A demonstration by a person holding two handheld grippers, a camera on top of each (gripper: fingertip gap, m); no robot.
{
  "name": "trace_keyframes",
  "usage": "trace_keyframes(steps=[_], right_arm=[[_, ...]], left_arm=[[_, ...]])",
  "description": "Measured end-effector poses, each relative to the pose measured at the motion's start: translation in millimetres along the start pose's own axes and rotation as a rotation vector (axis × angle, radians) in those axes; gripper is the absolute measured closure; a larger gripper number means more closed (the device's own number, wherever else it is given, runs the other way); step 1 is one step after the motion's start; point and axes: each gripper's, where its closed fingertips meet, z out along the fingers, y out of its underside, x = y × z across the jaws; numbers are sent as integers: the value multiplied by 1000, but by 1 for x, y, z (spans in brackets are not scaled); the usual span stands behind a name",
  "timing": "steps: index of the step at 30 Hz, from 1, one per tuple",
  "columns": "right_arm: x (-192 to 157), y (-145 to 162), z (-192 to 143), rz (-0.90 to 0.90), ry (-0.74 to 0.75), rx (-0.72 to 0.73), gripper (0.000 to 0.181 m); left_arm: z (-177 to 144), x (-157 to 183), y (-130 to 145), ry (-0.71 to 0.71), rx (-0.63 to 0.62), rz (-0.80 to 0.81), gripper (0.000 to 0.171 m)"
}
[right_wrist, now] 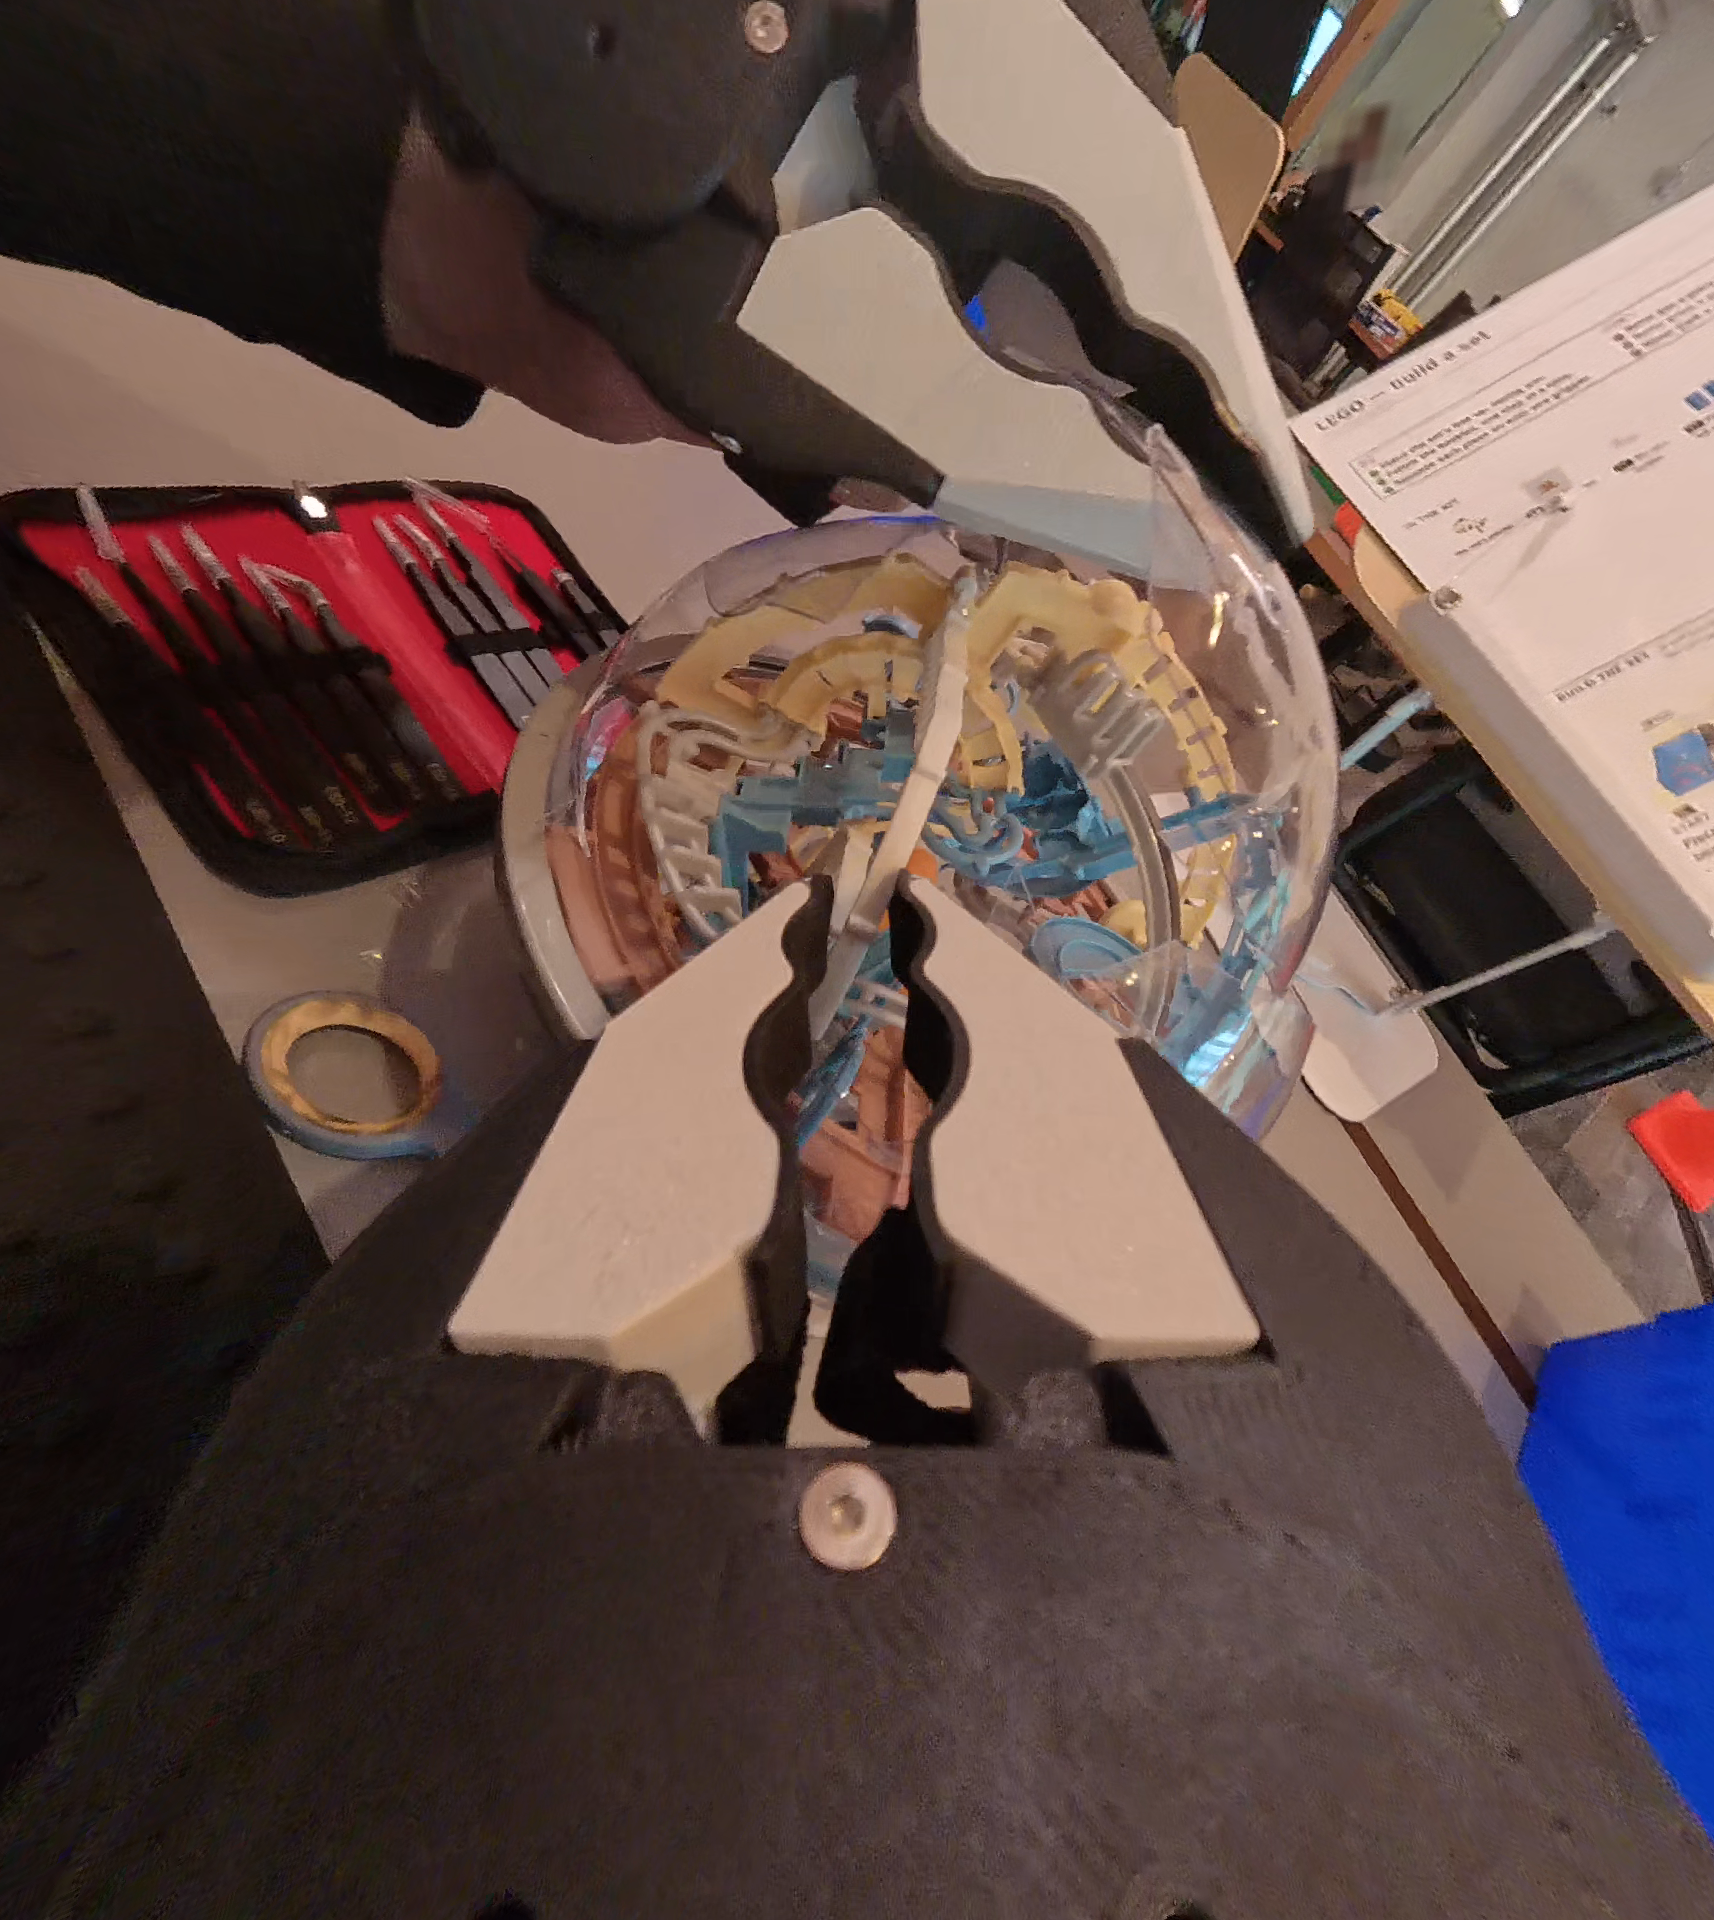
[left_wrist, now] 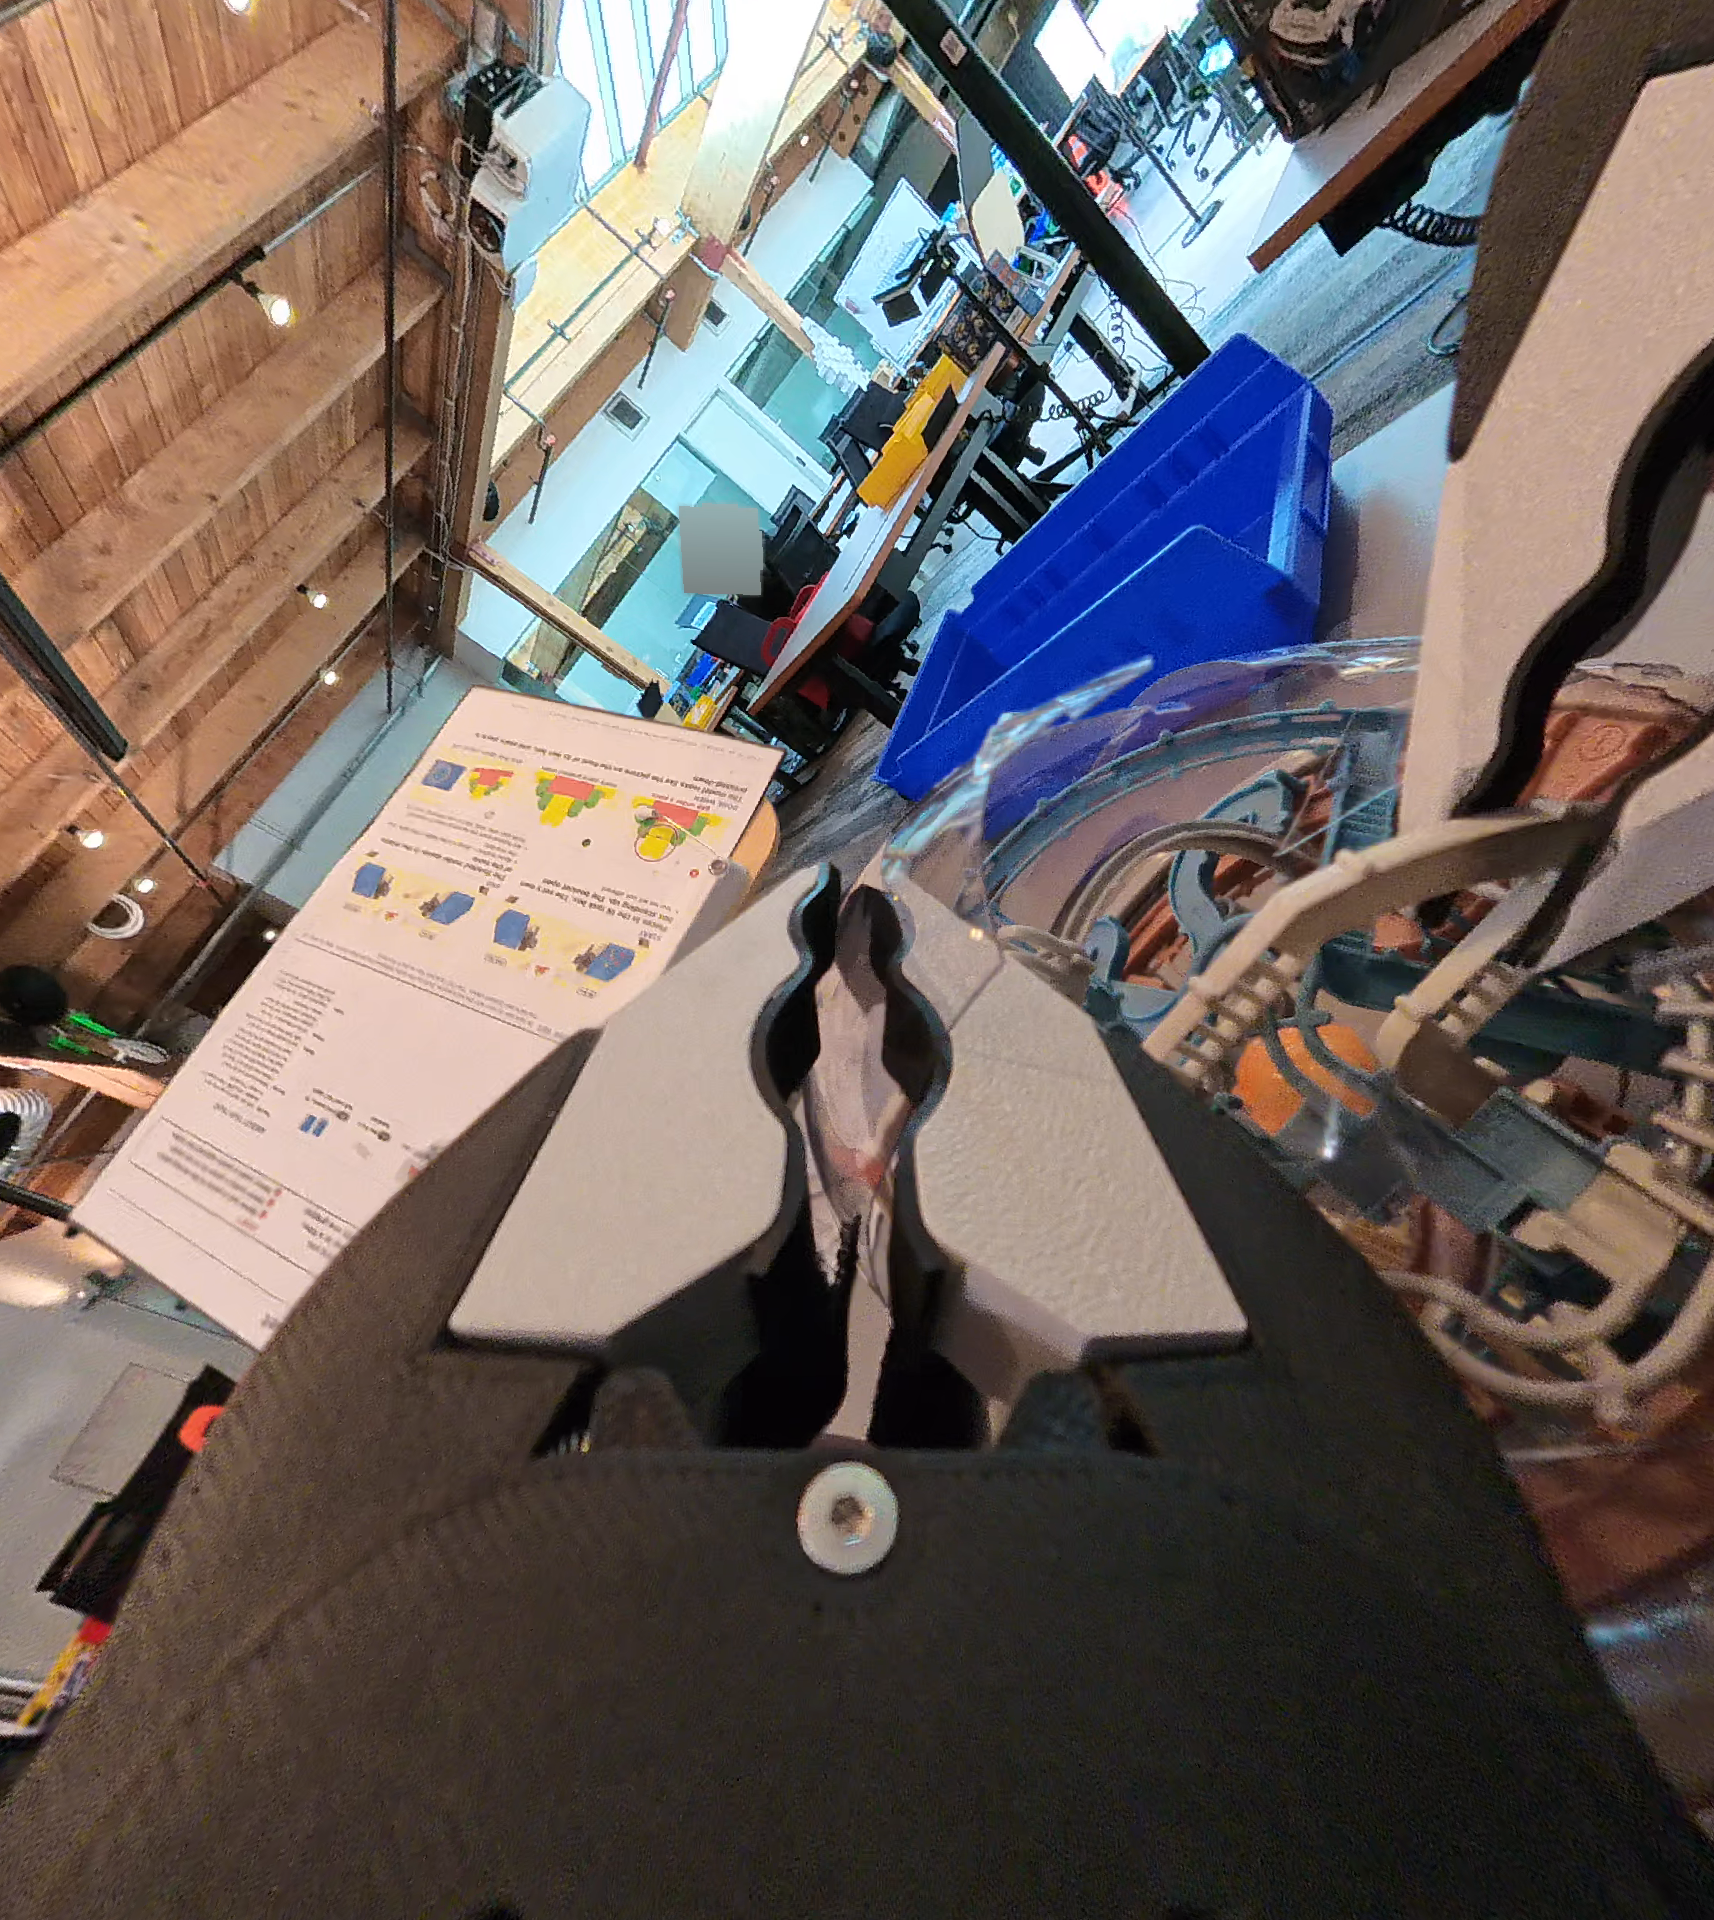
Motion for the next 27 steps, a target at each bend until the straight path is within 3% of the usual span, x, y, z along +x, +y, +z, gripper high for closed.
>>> trace_keyframes(steps=[3, 7, 8, 9, 11, 14, 15, 19, 21, 24, 25, 27], right_arm=[[-12, -8, 7, -53, -9, -29, 172], [-14, -12, 14, -74, -3, -82, 174], [-14, -13, 15, -74, -8, -95, 174], [-15, -14, 17, -75, -13, -107, 175], [-18, -15, 21, -73, -26, -127, 175], [-24, -16, 28, -104, -40, -156, 176], [-26, -17, 30, -104, -51, -160, 177], [-29, -19, 34, -94, -64, -168, 177], [-30, -18, 37, -84, -70, -174, 177], [-33, -20, 40, -76, -77, -155, 176], [-34, -22, 41, -80, -75, -148, 176], [-36, -24, 42, -88, -79, -139, 176]], left_arm=[[-10, 1, 7, 12, -40, 6, 167], [-24, 4, 21, 59, -155, 92, 147], [-28, 0, 22, 43, -184, 140, 138], [-31, -1, 22, 51, -212, 167, 114], [-36, -1, 19, 62, -255, 252, 100], [-39, 10, 20, 125, -338, 395, 122], [-41, 11, 19, 140, -337, 427, 119], [-54, 9, 21, 246, -379, 314, 110], [-63, 16, 22, 344, -397, 181, 113], [-72, 16, 22, 389, -410, 43, 106], [-70, 11, 21, 352, -397, 37, 96], [-71, 11, 22, 342, -417, 47, 100]])
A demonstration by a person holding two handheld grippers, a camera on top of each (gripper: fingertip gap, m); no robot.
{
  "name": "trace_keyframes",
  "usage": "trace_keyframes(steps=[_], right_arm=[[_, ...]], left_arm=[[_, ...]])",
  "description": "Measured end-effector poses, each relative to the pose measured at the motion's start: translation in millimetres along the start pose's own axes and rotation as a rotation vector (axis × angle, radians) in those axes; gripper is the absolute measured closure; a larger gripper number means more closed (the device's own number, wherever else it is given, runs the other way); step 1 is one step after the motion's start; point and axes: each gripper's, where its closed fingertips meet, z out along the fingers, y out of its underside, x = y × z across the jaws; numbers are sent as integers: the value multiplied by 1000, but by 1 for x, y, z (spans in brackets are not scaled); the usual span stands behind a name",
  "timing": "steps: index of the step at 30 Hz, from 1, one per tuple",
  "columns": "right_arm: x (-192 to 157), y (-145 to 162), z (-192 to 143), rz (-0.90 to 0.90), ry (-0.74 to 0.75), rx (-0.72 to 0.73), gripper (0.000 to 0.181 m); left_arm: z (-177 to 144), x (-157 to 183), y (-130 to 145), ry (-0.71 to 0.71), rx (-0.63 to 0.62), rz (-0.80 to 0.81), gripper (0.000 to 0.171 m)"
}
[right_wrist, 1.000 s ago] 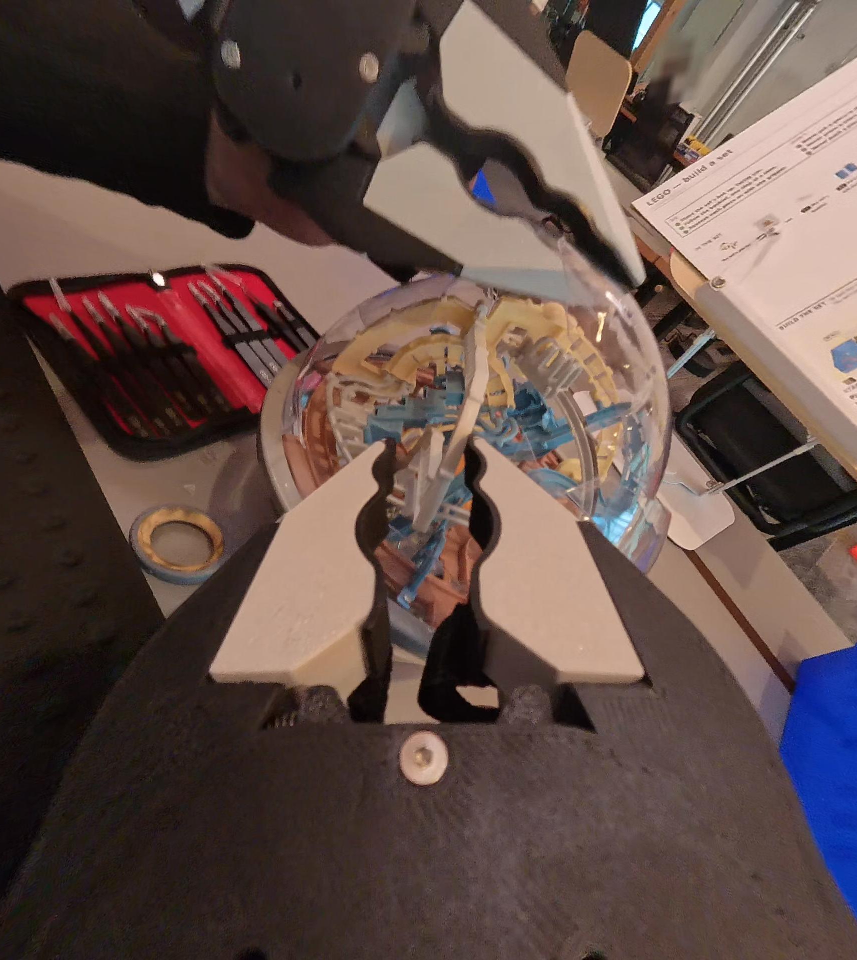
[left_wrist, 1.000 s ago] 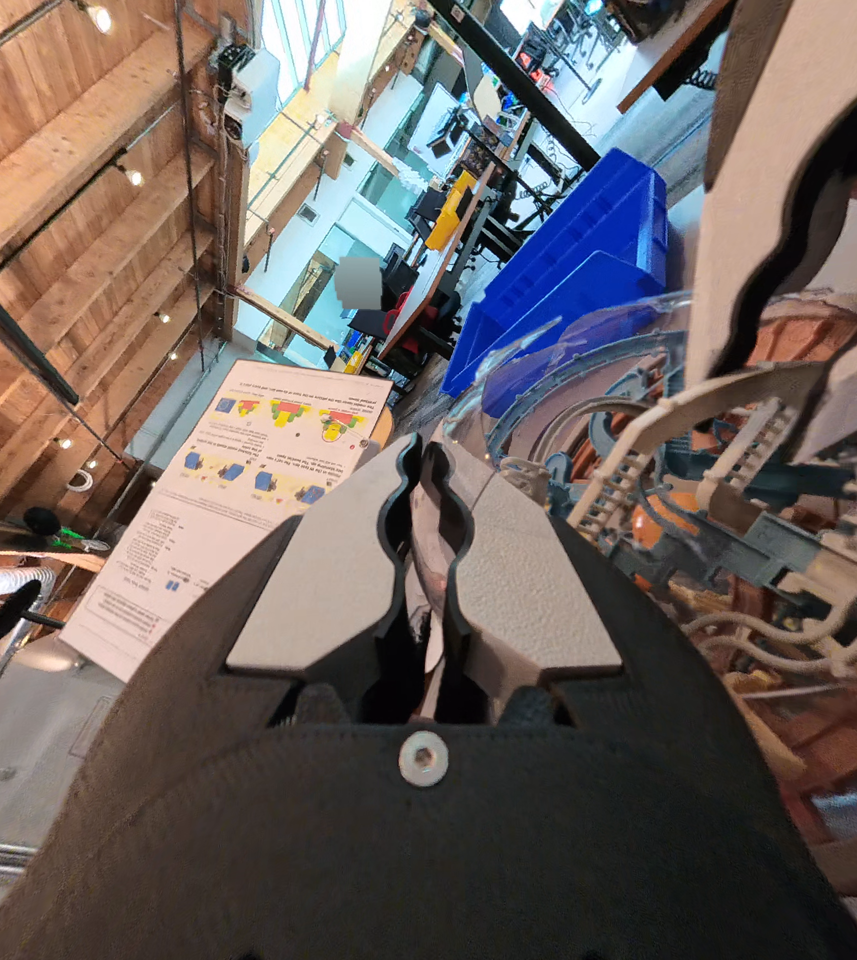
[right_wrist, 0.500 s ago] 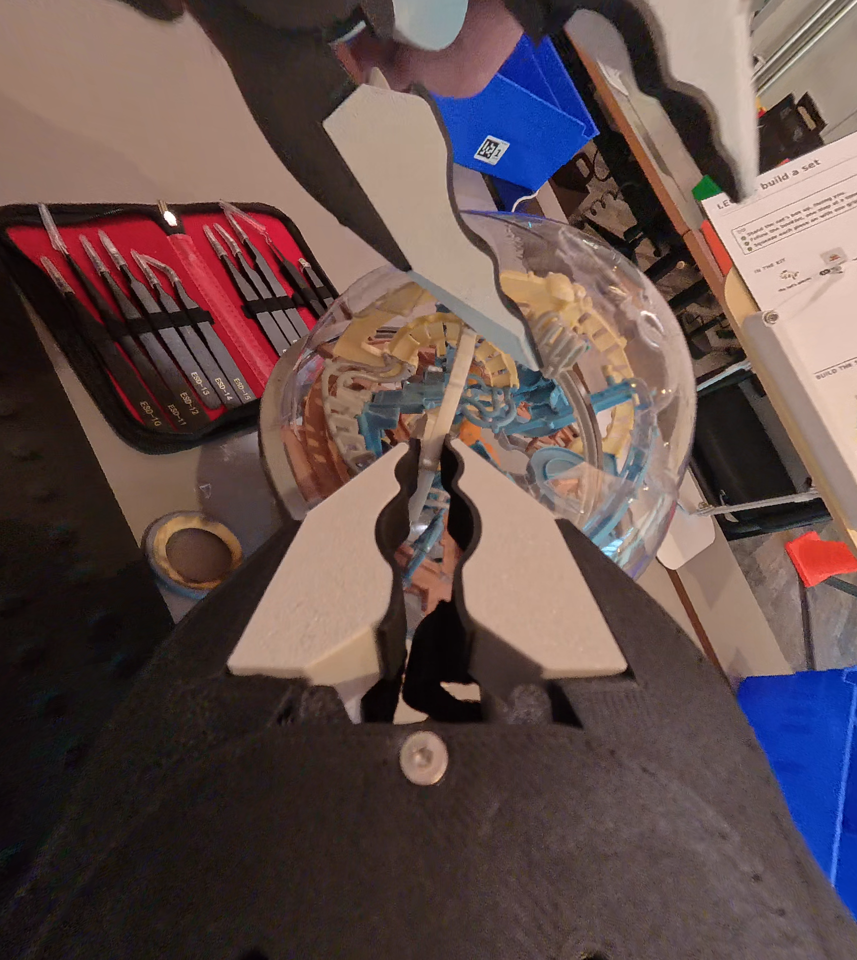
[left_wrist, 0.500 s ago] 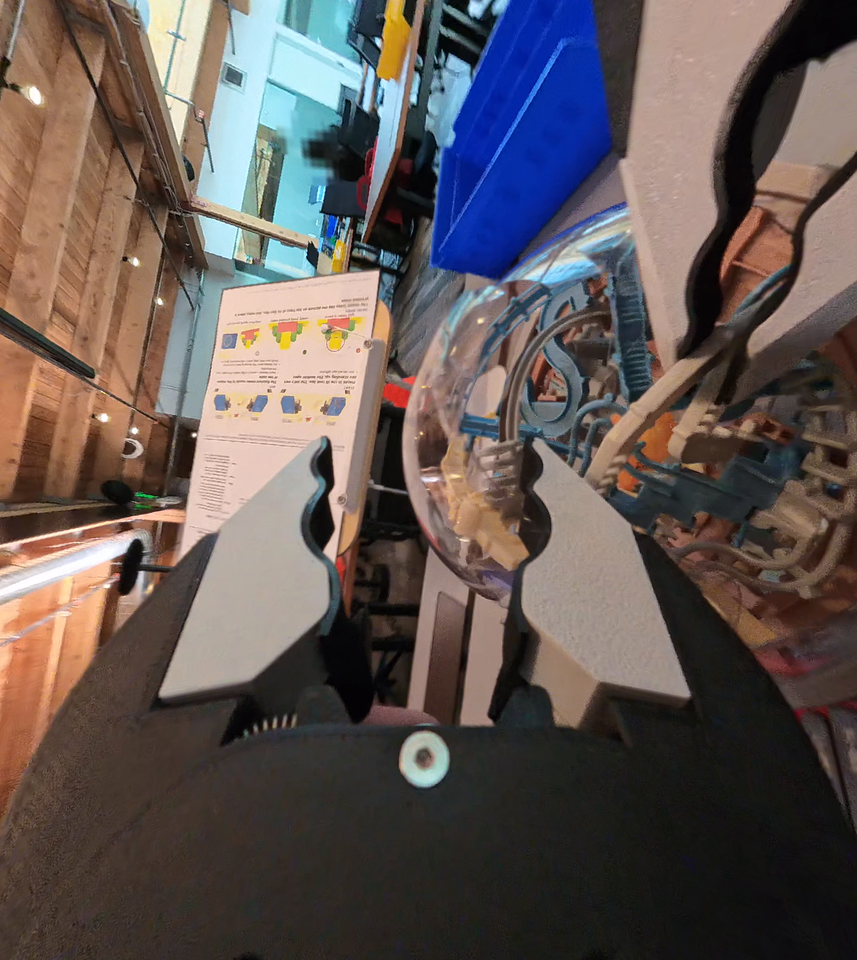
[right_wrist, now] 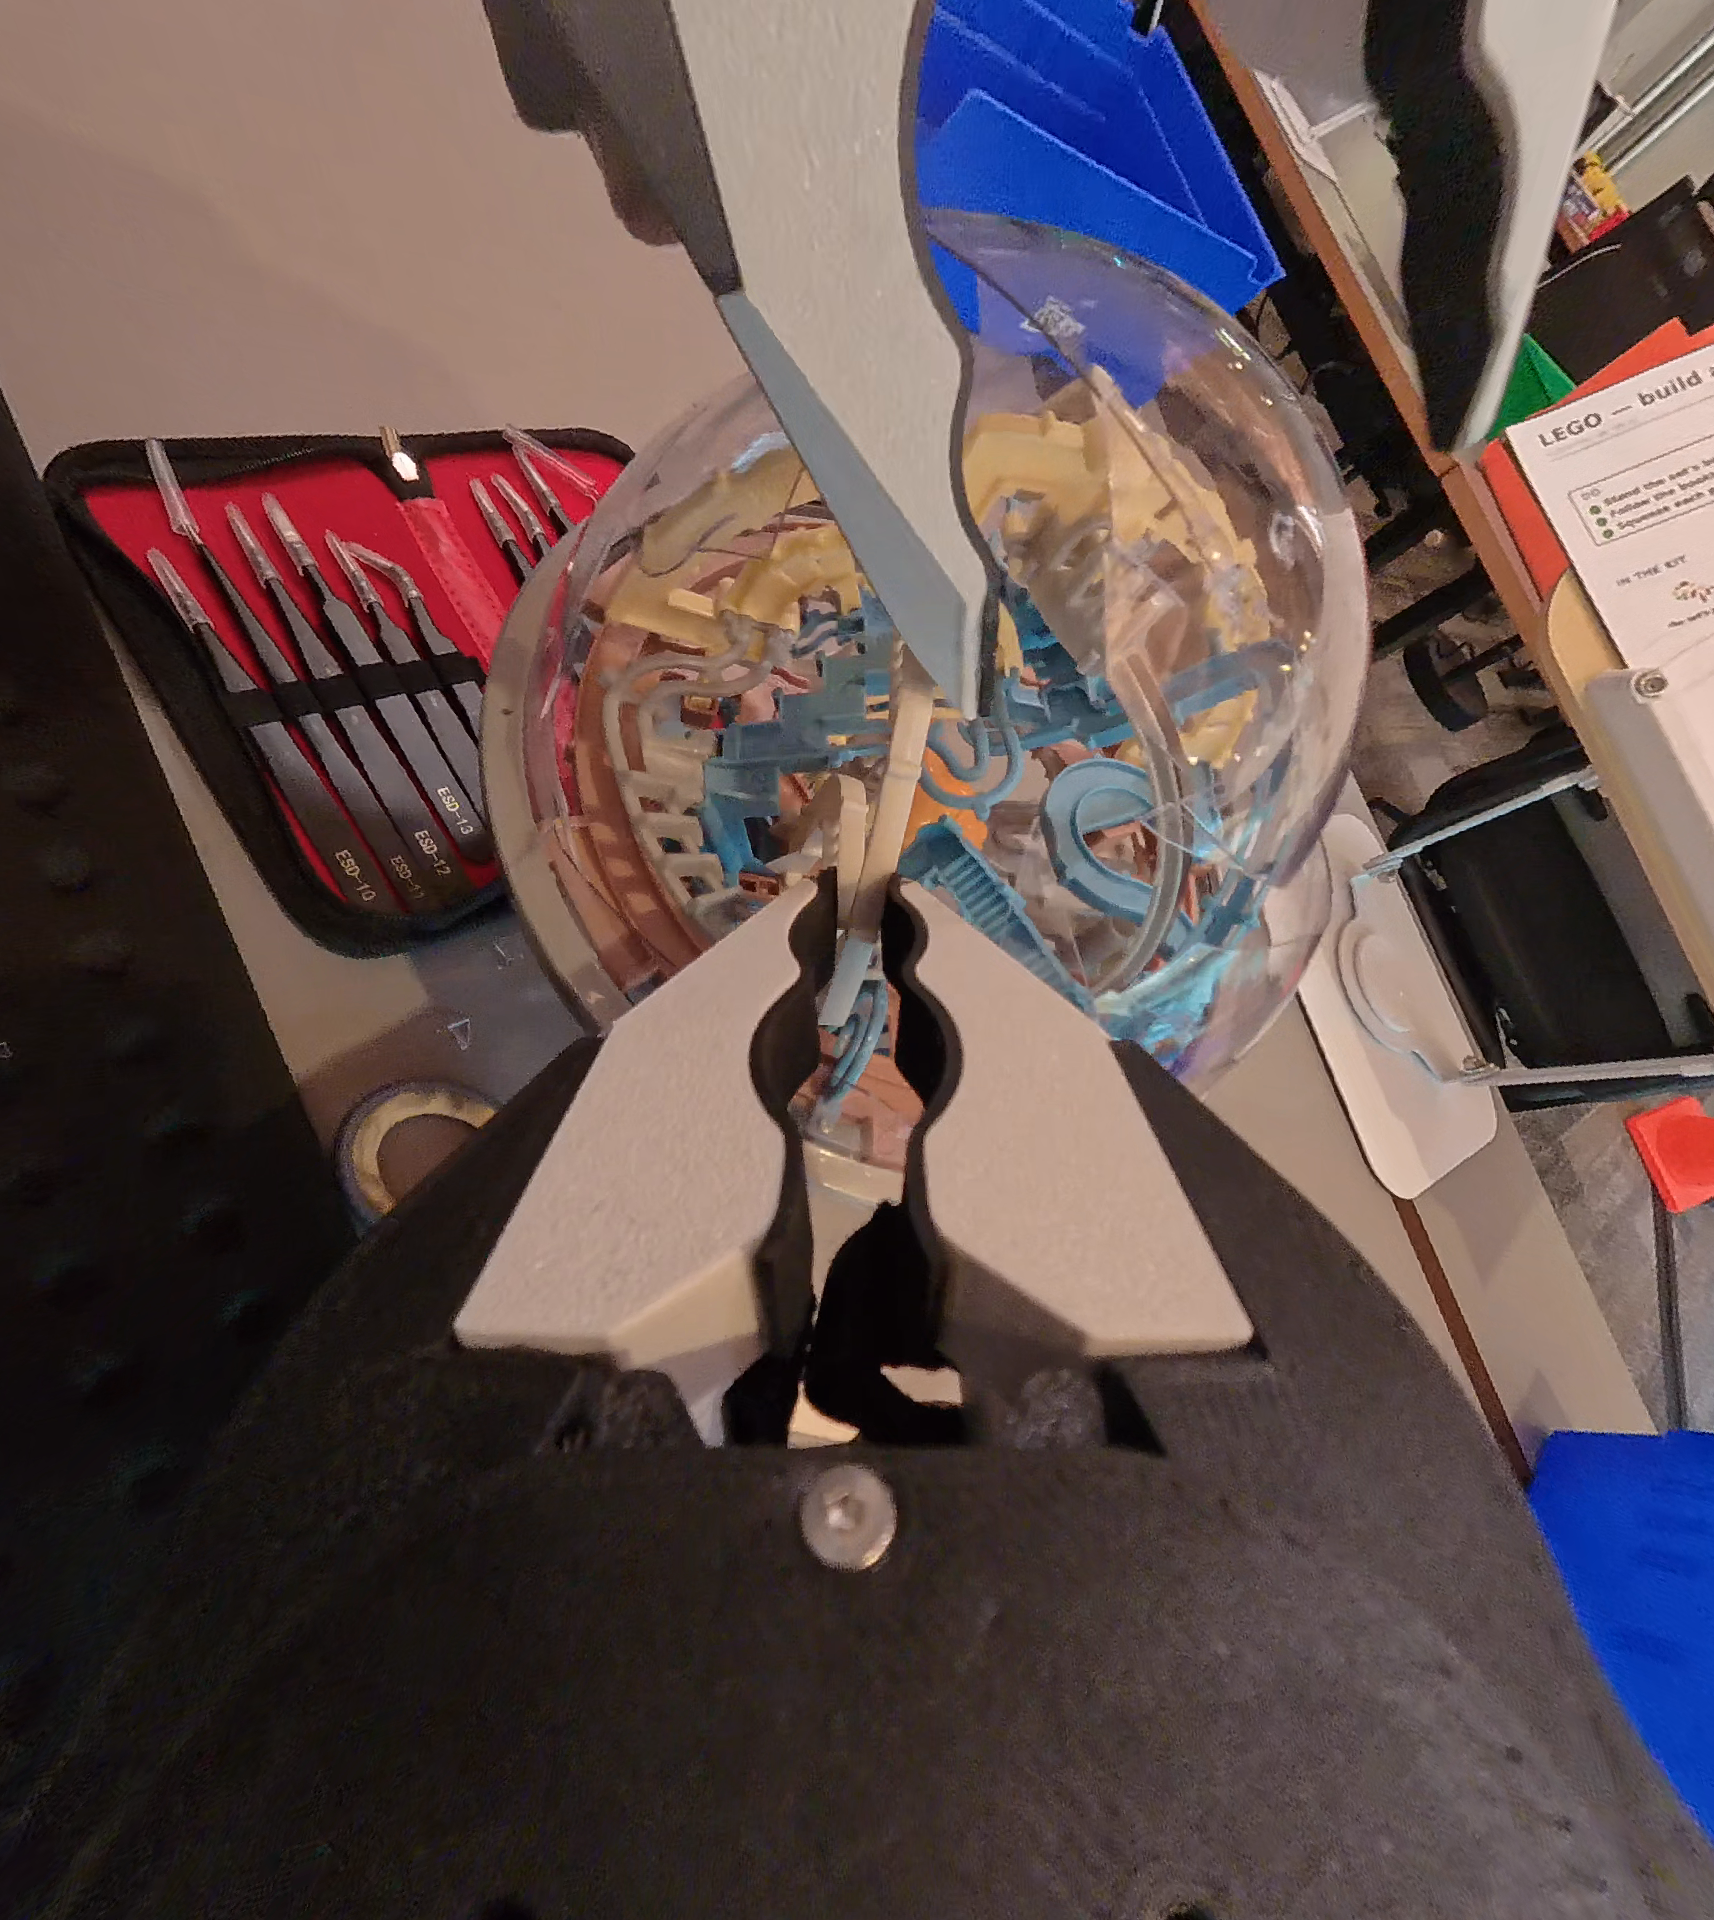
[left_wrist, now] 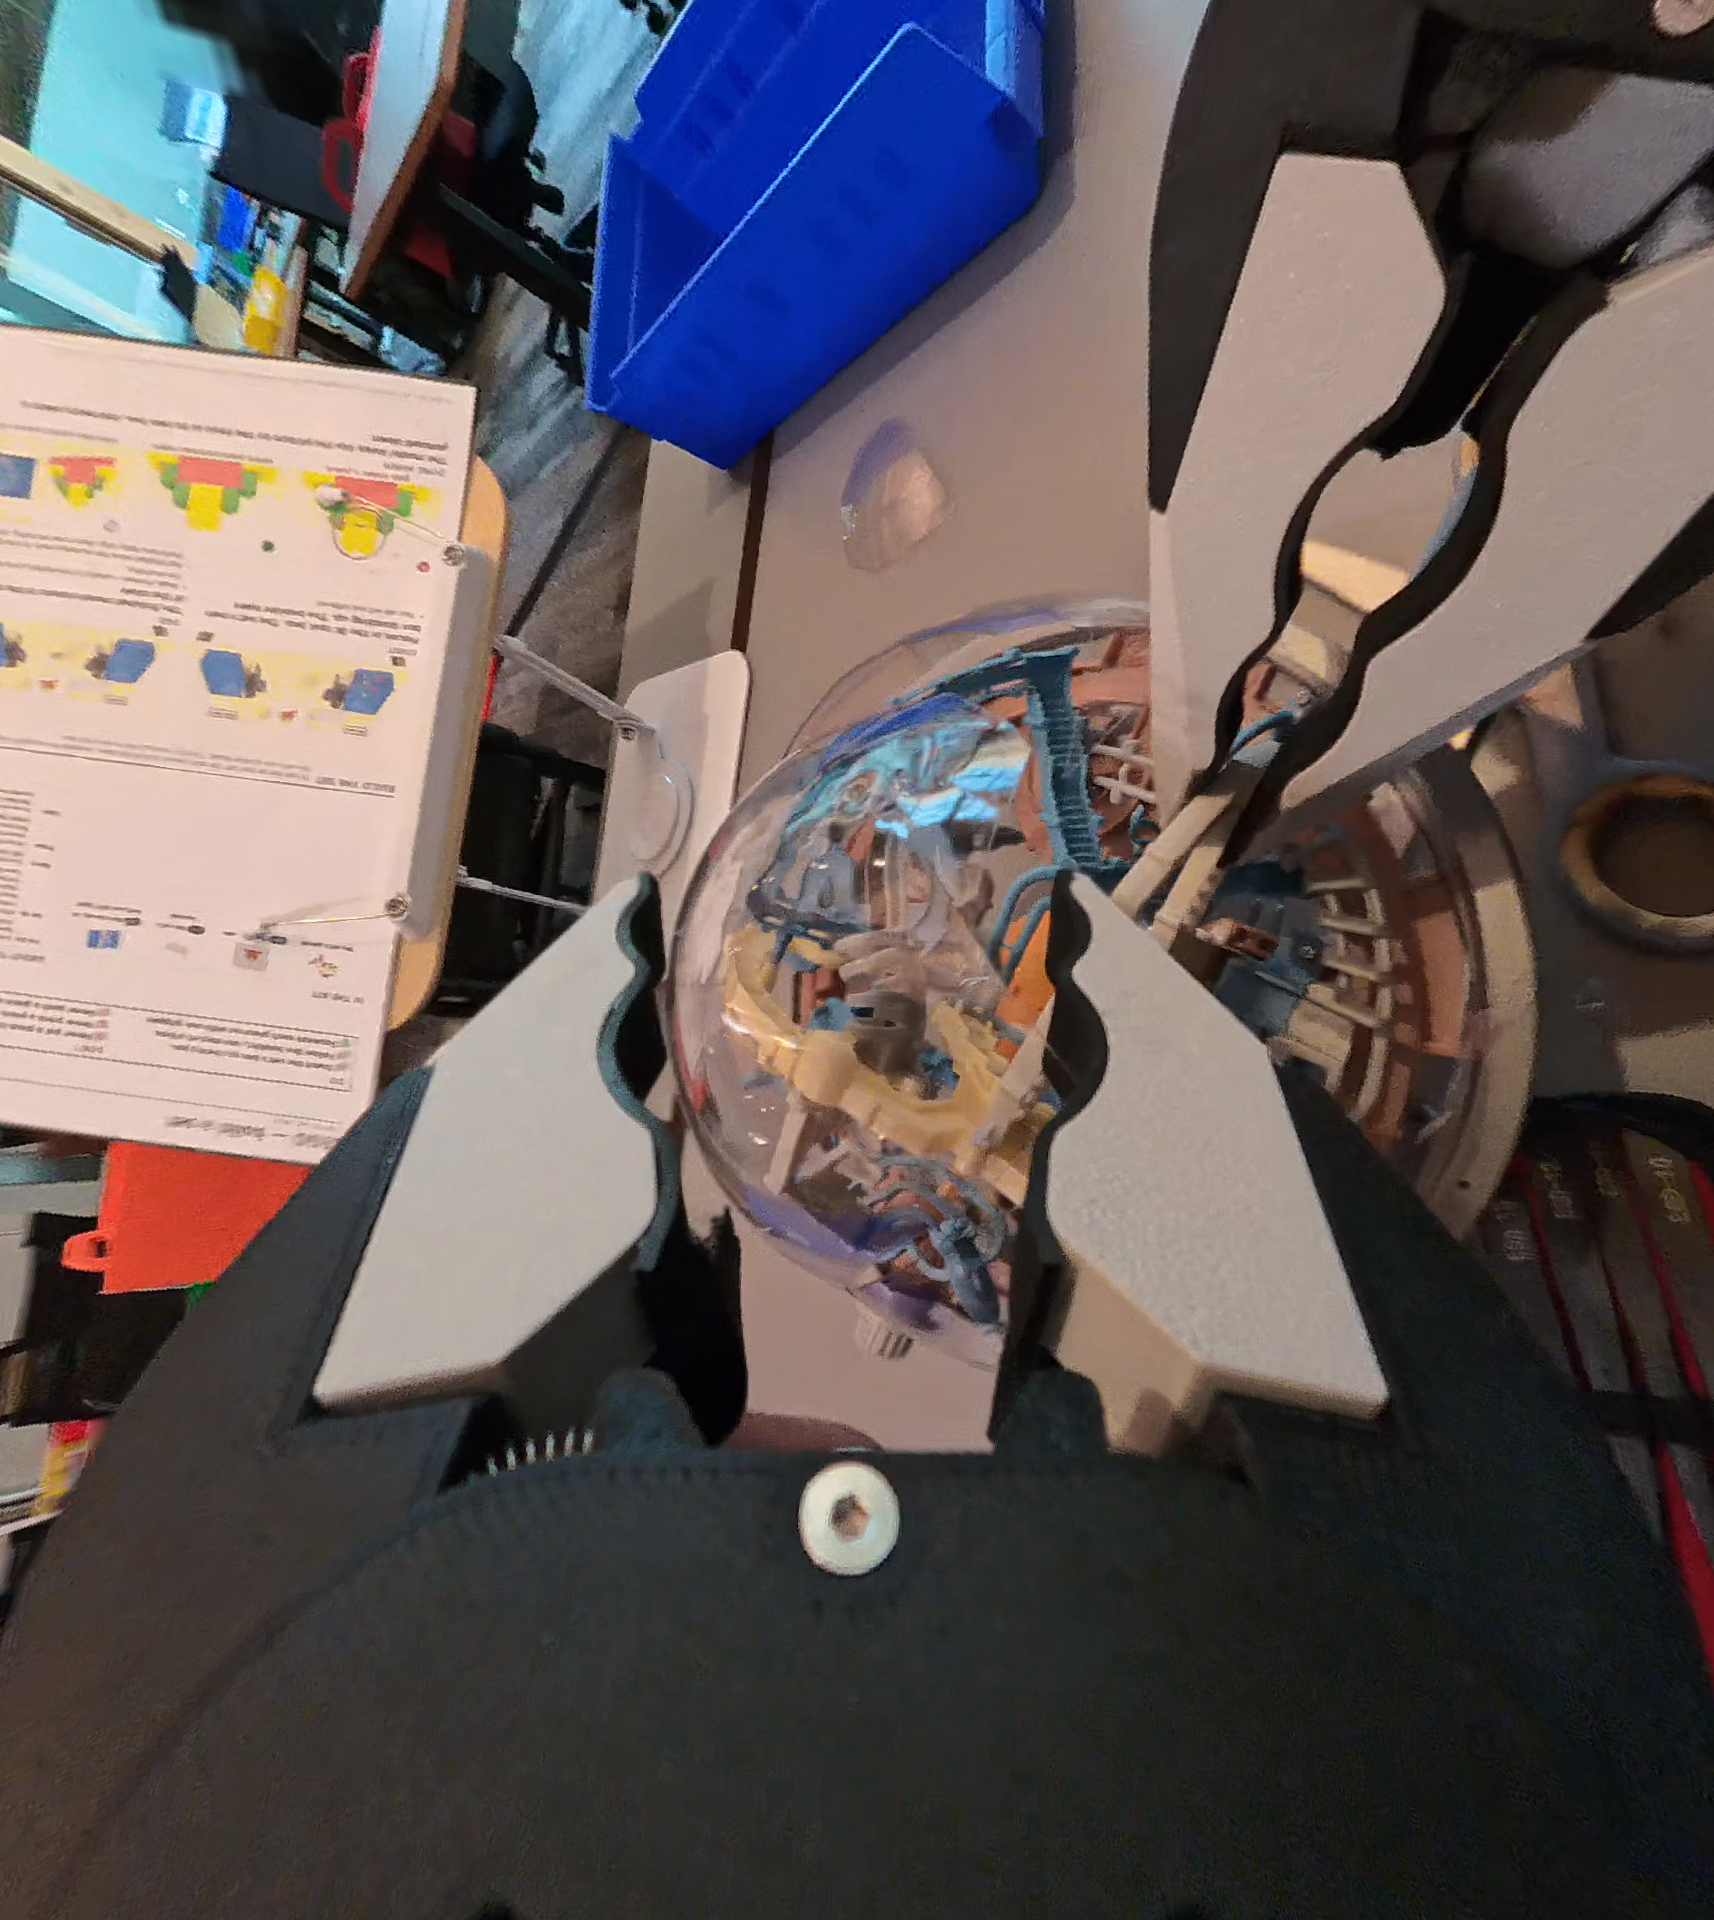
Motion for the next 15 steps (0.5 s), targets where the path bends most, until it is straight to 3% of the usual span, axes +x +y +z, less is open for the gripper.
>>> trace_keyframes(steps=[1, 7, 15], right_arm=[[0, -2, 0, -11, 4, 7, 176], [-1, -6, -1, -52, 24, 26, 175], [-4, -19, -5, -59, 49, 76, 173]], left_arm=[[1, -3, 0, -41, -14, 44, 101], [10, -12, -21, -135, 105, 54, 157], [29, -25, -41, -110, 254, -276, 163]])
